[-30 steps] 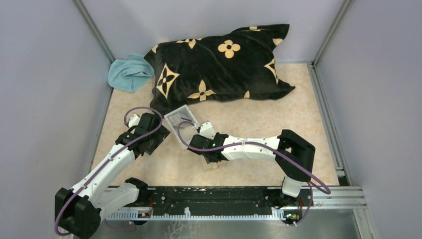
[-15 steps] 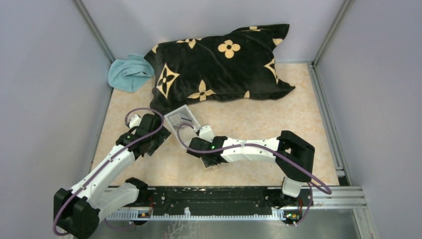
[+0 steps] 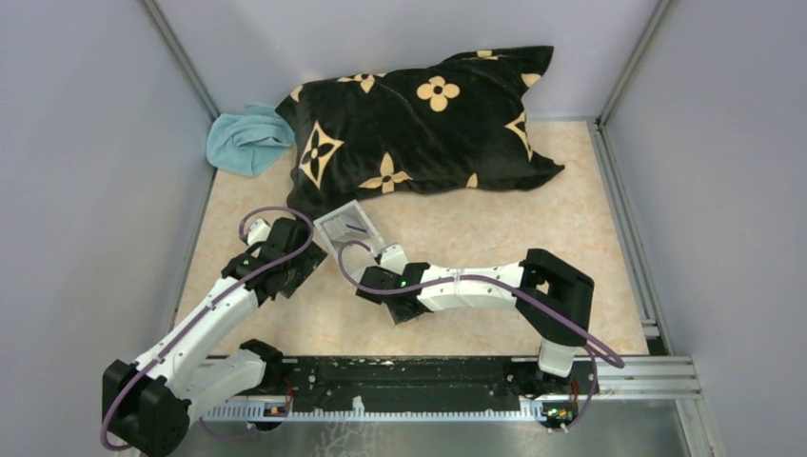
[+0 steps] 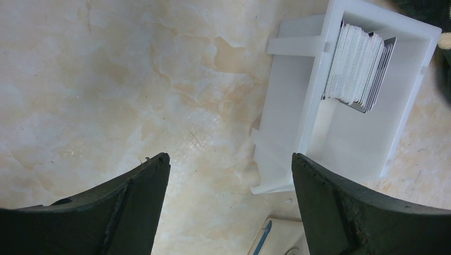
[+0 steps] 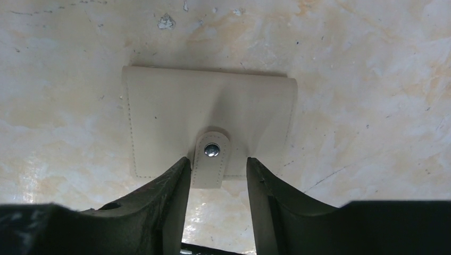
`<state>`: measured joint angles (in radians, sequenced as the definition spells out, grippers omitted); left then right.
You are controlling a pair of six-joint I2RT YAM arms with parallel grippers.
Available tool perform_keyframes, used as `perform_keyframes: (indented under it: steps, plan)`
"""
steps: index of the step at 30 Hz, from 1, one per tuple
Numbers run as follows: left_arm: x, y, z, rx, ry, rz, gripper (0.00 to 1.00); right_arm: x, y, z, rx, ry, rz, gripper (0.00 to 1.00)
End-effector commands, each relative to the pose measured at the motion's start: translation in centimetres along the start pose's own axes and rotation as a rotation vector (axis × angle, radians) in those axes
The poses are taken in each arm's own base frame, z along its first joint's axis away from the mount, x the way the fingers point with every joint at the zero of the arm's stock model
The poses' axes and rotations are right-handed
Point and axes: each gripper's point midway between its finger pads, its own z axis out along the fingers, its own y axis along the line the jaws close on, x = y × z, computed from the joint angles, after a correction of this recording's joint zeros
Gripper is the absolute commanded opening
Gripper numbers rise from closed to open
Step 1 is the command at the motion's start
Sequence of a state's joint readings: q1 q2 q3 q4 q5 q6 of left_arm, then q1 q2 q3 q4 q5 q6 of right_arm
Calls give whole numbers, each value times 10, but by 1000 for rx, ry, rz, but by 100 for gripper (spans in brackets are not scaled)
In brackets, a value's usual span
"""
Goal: Put the credit cards into the card holder
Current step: Pick up the card holder from the center of the board.
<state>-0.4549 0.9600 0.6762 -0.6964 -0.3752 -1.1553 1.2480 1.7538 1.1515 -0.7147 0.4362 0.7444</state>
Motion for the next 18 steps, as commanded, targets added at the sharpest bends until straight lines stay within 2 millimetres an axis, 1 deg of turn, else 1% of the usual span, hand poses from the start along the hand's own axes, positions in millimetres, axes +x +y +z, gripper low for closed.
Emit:
perform_keyframes:
  steps: [1,3,5,9,11,16,18]
  plan:
    - [-1,2,-1,-10,-13,-24,91,4,6,3,-17,7,2,40]
    - [0,3,0,-13,-13,-22,91,6,4,5,-24,19,8,34]
    - [1,5,0,-14,-12,-23,91,7,3,8,-36,32,16,30]
    - [2,7,-1,-13,-14,-30,91,11,1,13,-57,59,27,28]
    - [2,8,-1,-14,-18,-34,91,12,1,15,-59,70,28,30]
    - [1,8,-3,-9,-21,-40,91,14,-2,18,-43,85,21,41]
    - [1,8,-3,-8,-21,-43,91,15,-4,21,-37,95,16,43]
